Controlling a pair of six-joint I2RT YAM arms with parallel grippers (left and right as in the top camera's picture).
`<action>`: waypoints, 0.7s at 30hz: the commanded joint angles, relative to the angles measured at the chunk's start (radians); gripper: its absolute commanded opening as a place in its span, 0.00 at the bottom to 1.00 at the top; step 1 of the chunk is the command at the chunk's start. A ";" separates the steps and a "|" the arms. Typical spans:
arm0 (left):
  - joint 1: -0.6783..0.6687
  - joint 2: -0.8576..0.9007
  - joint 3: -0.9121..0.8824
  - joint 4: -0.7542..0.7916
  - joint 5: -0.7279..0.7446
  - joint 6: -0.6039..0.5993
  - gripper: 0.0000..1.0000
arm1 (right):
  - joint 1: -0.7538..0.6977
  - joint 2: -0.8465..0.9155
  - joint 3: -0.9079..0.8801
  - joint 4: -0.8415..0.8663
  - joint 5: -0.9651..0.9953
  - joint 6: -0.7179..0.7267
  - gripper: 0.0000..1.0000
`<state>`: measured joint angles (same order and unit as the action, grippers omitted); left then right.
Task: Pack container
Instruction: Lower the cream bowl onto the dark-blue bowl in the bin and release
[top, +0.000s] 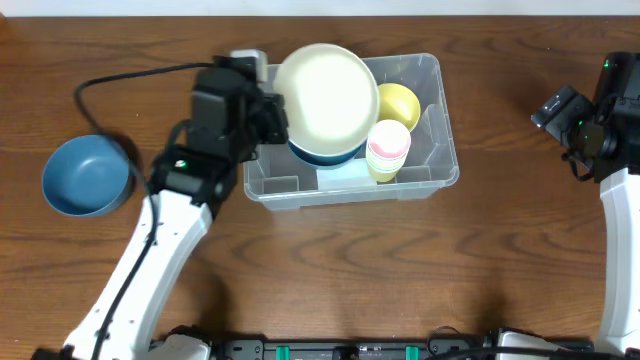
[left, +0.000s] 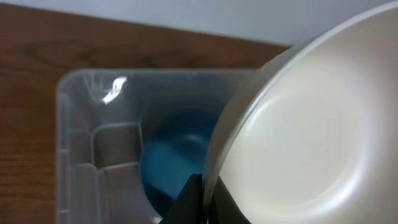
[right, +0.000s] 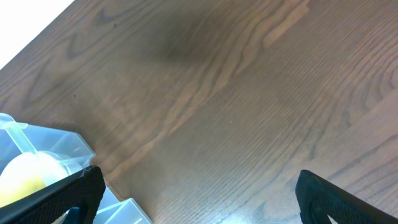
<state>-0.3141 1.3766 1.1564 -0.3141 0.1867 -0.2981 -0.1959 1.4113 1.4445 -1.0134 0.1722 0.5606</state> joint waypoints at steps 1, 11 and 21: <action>-0.011 0.062 0.013 0.003 -0.042 0.031 0.06 | -0.006 0.003 0.005 -0.001 0.003 0.008 0.99; -0.007 0.186 0.013 0.024 -0.076 -0.011 0.06 | -0.006 0.003 0.005 -0.001 0.003 0.008 0.99; -0.007 0.193 0.013 0.031 -0.159 -0.010 0.06 | -0.006 0.003 0.005 -0.001 0.003 0.008 0.99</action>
<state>-0.3237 1.5654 1.1564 -0.2852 0.0765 -0.2951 -0.1959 1.4113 1.4445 -1.0134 0.1722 0.5606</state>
